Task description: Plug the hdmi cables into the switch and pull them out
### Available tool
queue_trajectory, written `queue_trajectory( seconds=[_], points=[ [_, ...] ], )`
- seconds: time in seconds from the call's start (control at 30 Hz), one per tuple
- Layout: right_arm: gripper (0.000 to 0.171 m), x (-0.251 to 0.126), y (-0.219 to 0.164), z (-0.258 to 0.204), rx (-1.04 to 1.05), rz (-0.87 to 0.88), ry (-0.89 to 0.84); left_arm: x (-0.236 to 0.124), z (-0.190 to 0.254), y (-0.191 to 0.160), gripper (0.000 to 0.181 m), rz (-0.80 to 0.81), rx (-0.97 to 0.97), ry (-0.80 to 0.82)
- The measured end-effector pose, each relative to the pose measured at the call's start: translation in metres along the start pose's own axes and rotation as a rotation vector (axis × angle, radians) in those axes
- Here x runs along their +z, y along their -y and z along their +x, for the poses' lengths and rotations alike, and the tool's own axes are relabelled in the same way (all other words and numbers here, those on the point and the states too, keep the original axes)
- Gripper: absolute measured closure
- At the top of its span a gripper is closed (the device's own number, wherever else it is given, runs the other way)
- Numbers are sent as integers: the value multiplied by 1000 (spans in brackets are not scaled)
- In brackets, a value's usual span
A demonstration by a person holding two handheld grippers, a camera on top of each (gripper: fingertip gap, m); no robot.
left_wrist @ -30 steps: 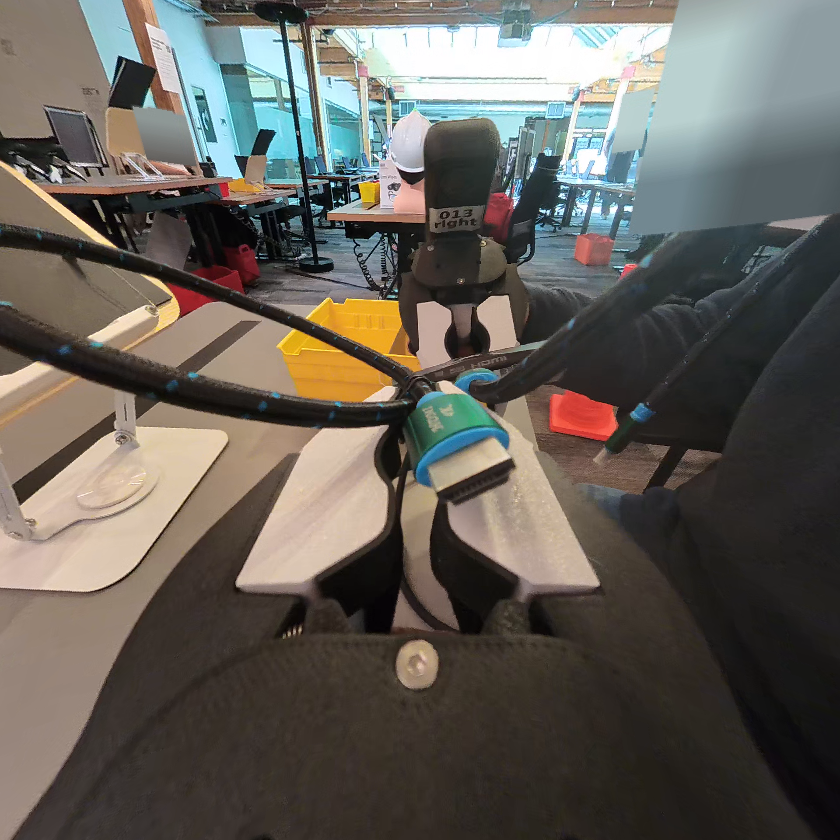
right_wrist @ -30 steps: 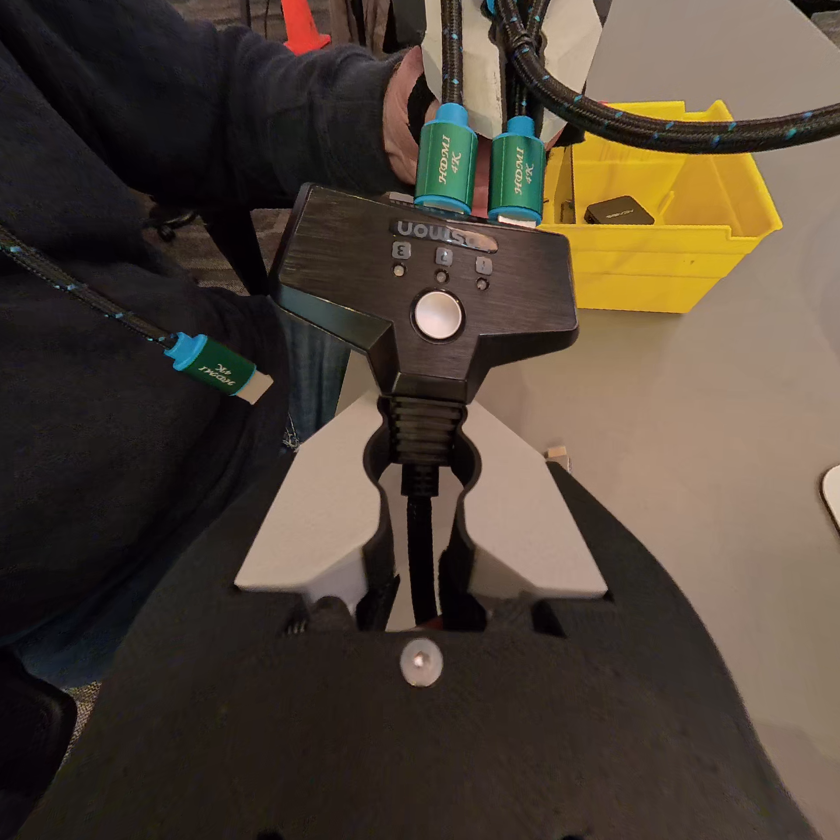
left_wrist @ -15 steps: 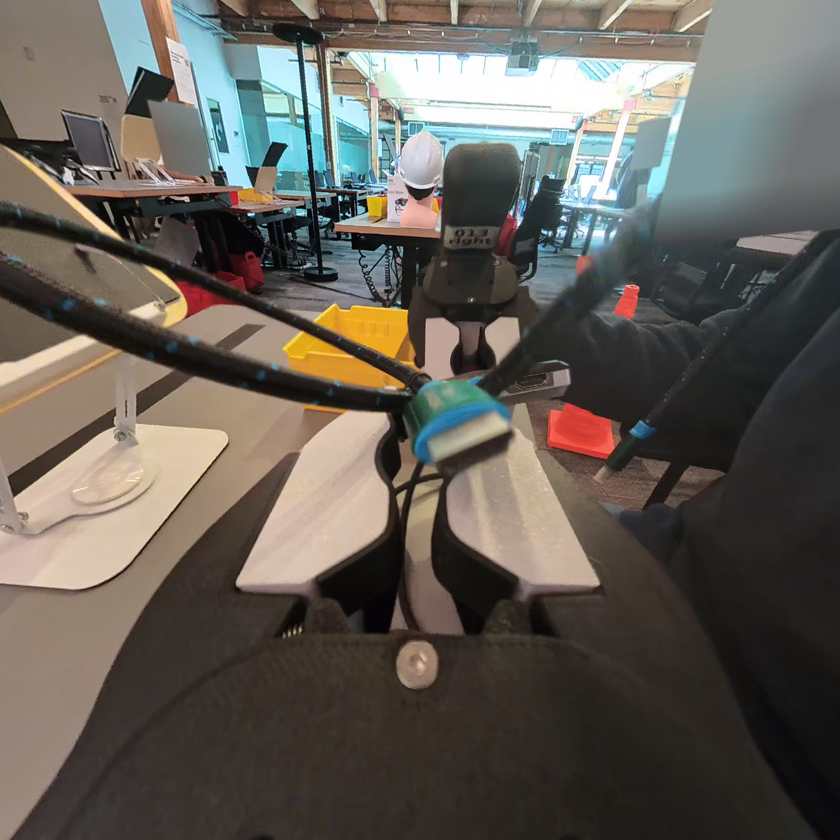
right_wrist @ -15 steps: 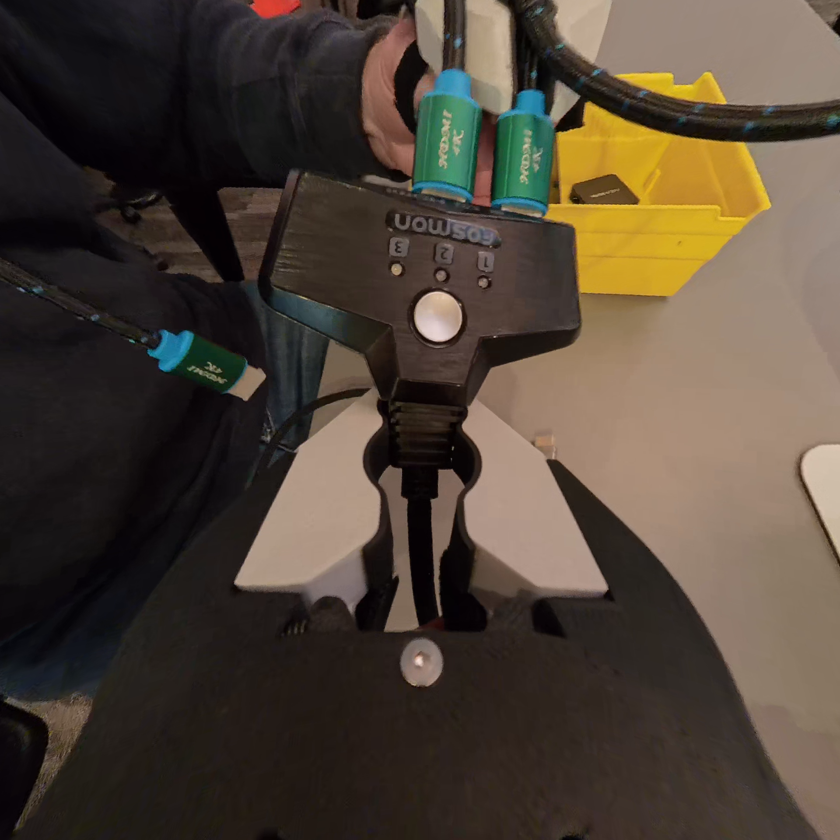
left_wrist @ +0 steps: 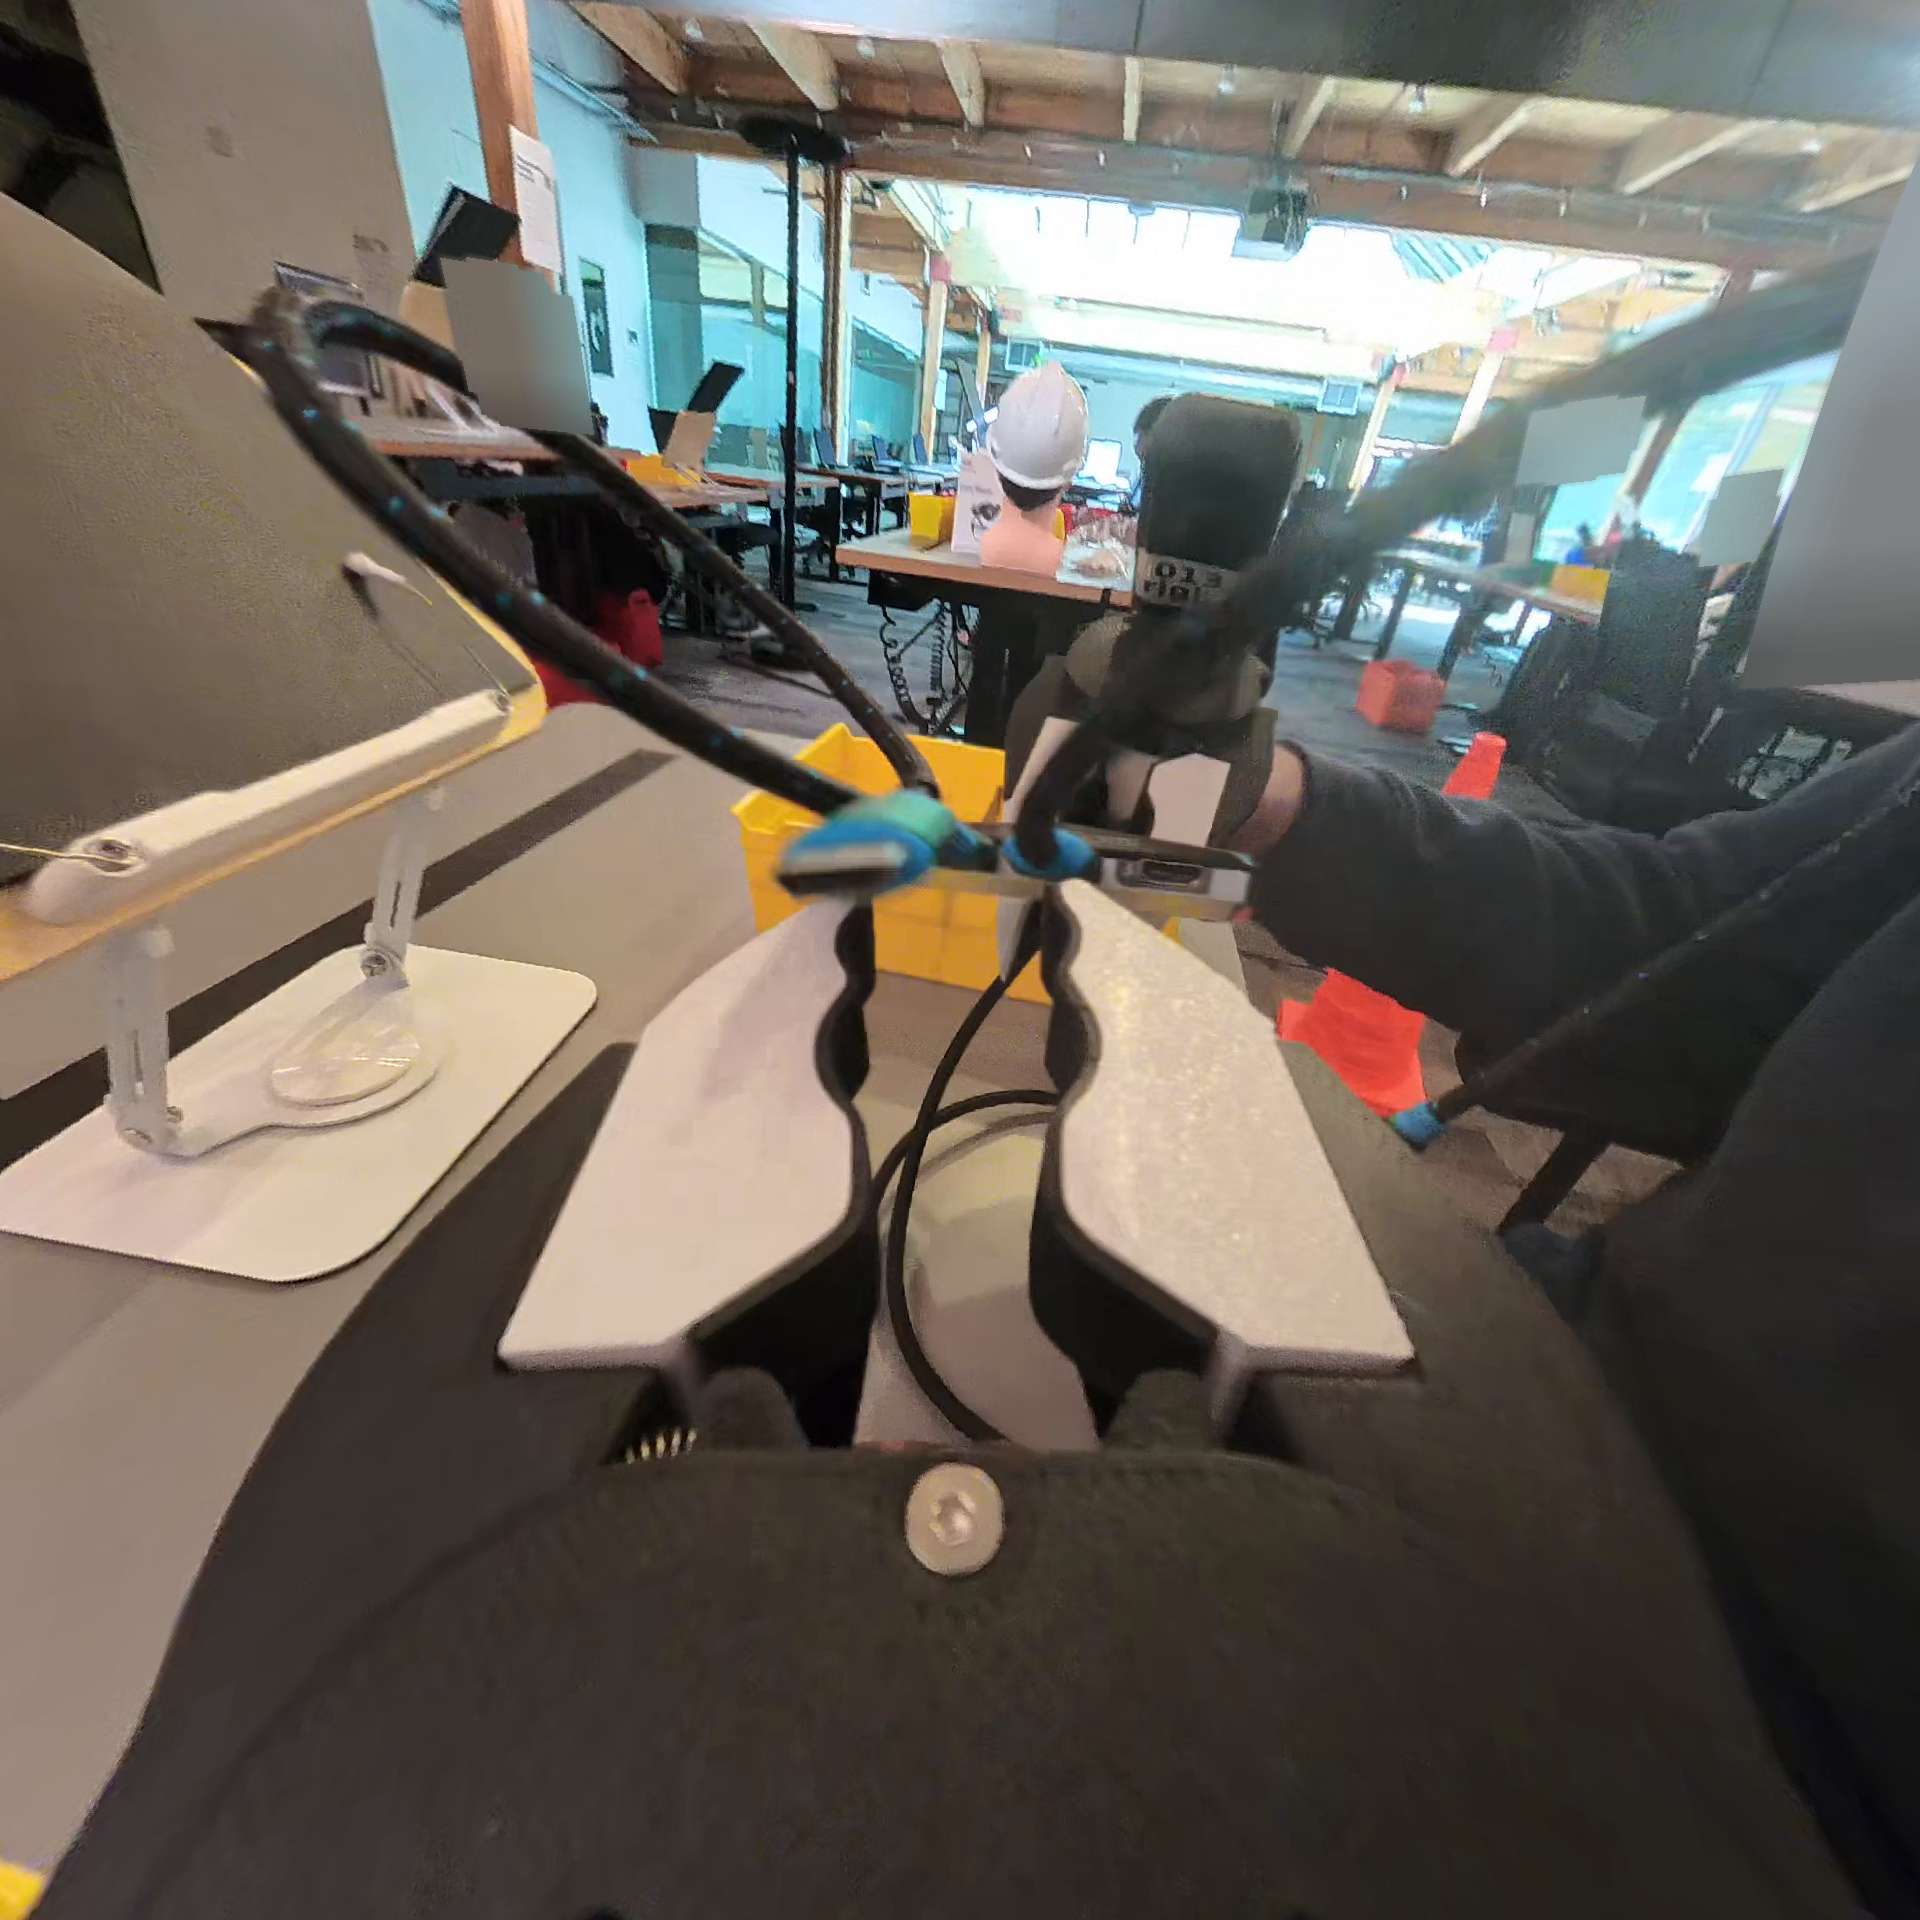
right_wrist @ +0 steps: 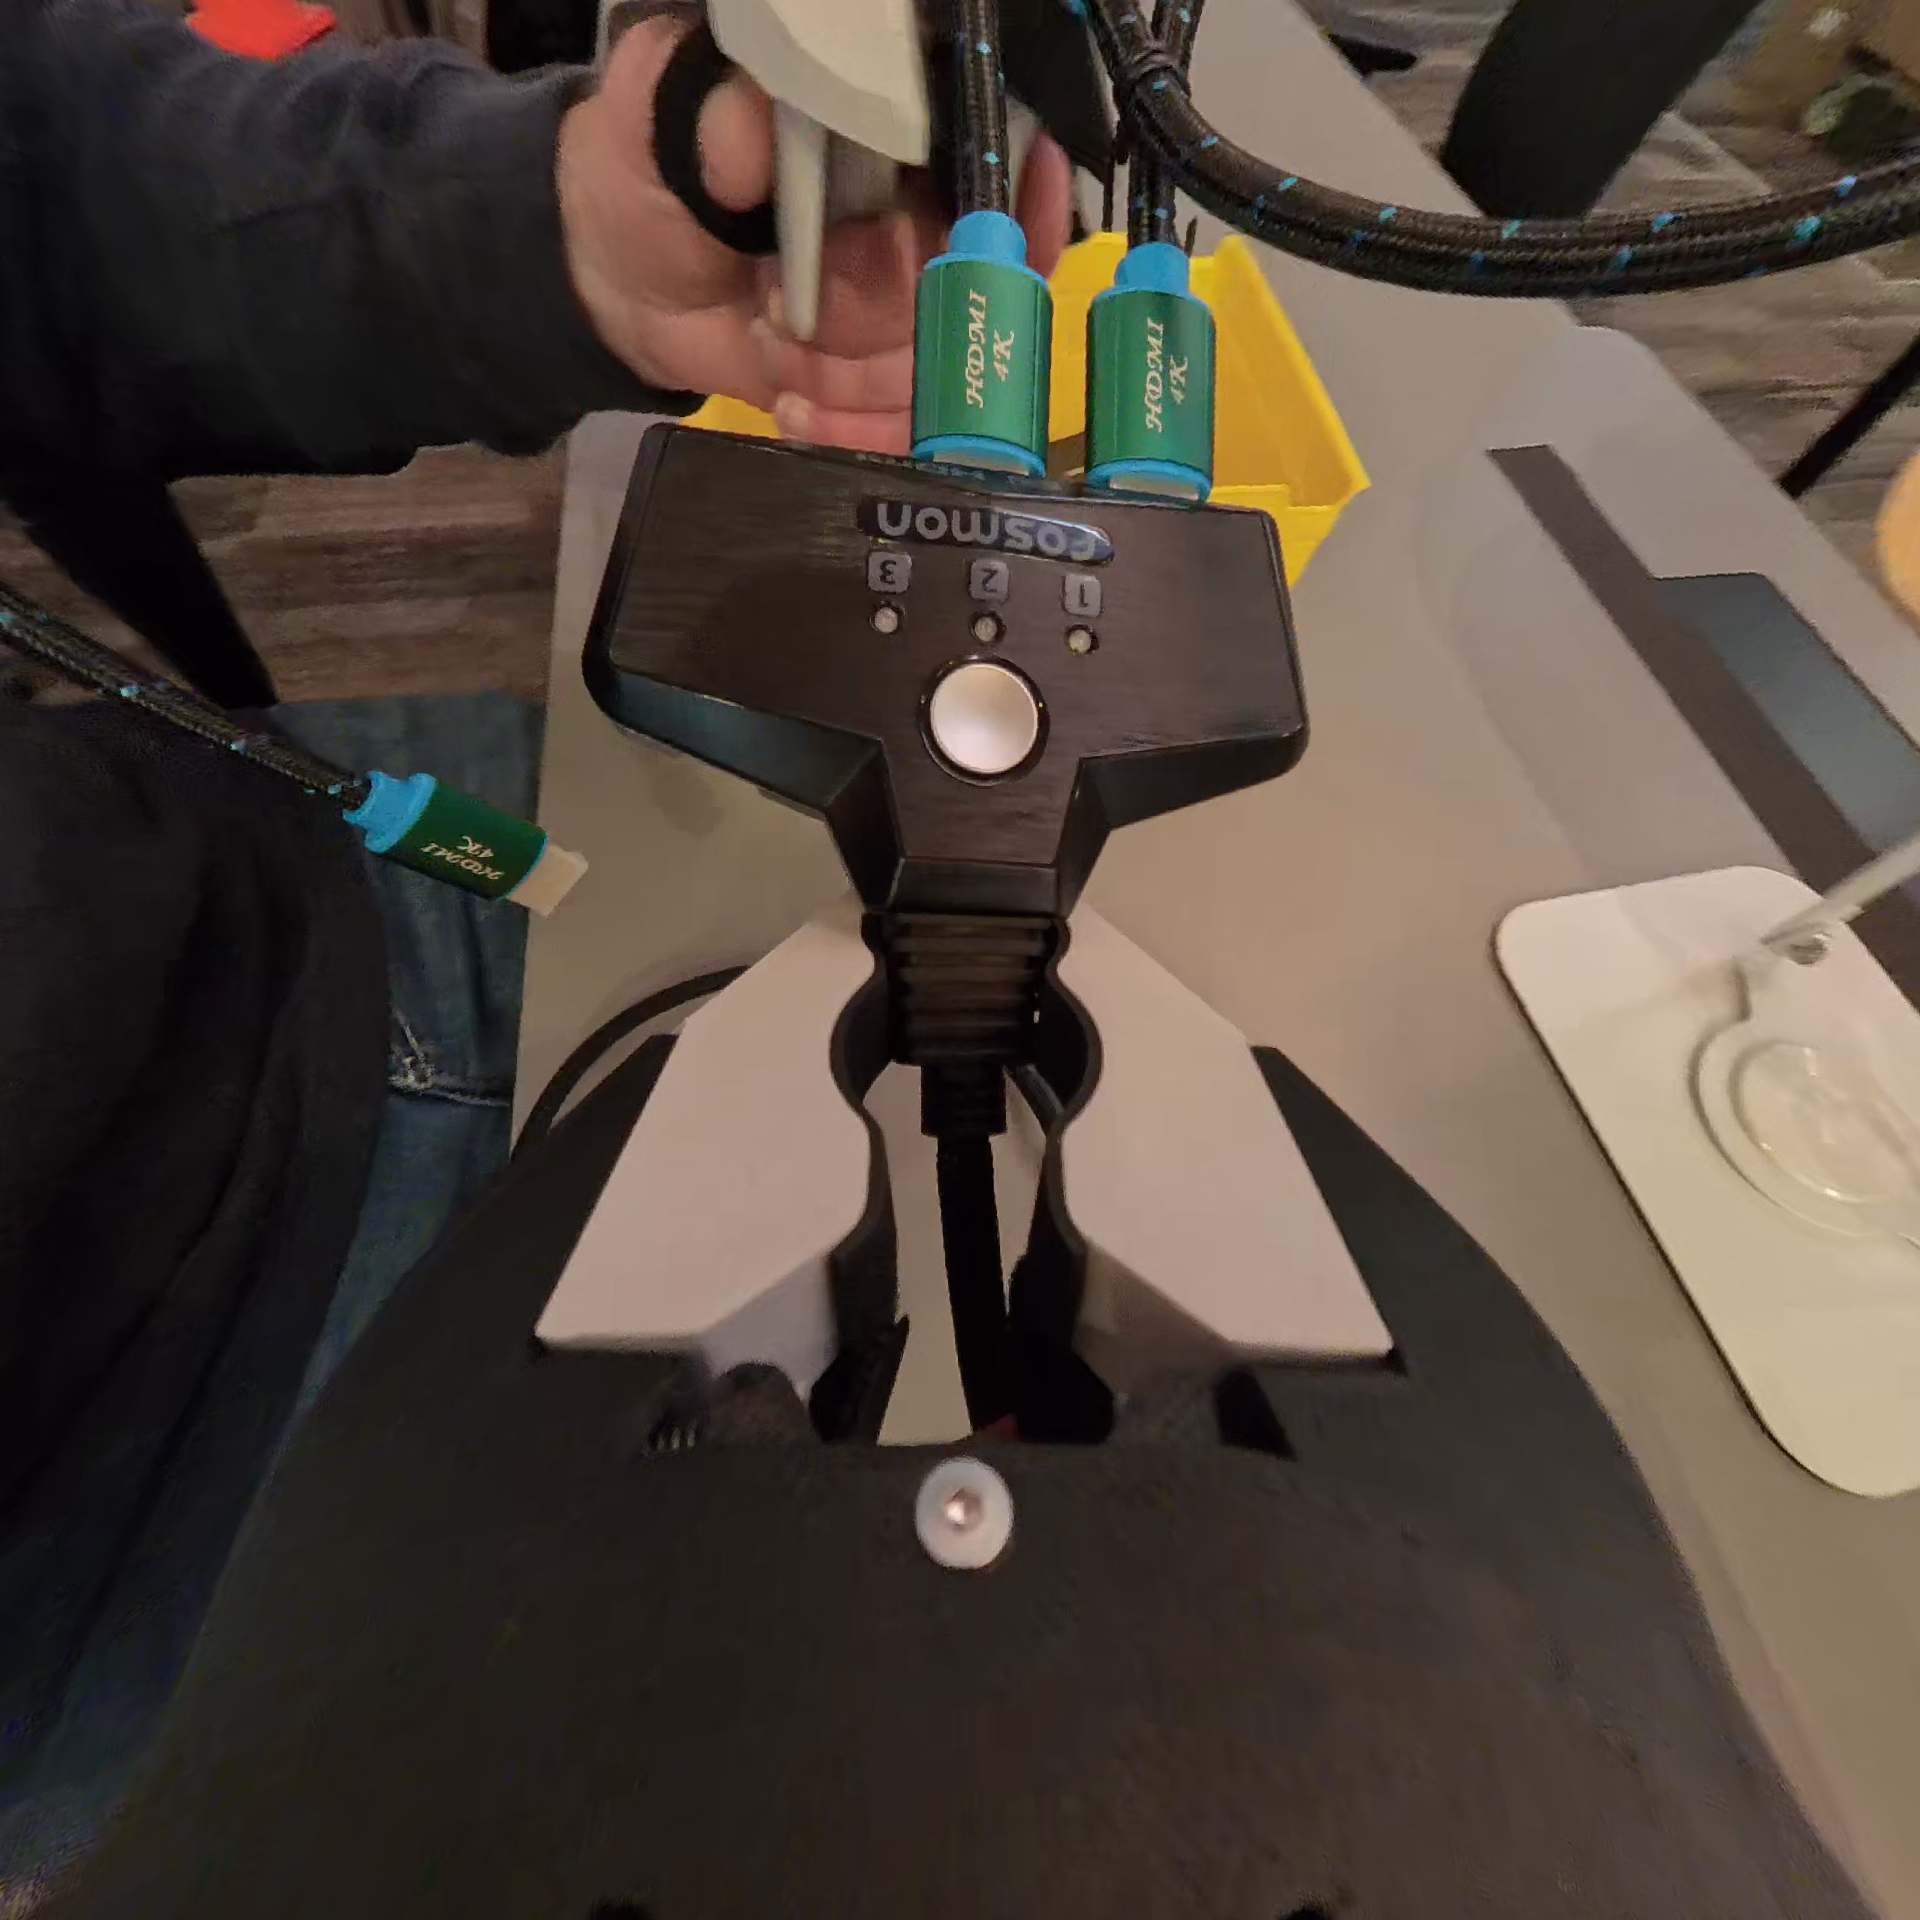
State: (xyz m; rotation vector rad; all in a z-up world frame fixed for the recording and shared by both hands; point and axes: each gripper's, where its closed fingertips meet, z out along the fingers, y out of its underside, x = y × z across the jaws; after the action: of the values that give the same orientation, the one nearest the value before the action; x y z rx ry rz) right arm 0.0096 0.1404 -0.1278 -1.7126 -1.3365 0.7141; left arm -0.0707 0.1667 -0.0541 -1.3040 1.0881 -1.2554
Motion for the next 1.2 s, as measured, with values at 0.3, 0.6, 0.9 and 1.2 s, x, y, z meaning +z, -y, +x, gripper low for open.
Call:
queue_trajectory(
  seconds=[0.3,0.6,0.9,1.2],
  points=[
    [152,-34,13,23,35,44,-137,-8,-16,-5,147,-53,6,88],
    [152,6,-85,32,134,-337,-140,-10,-45,-38,146,-217,-45,229],
    [152,35,-139,45,192,-486,-165,-32,-74,-98,151,-581,-111,374],
    [129,45,-159,66,143,-566,-227,-58,-76,-121,148,-866,-16,411]
  ],
)
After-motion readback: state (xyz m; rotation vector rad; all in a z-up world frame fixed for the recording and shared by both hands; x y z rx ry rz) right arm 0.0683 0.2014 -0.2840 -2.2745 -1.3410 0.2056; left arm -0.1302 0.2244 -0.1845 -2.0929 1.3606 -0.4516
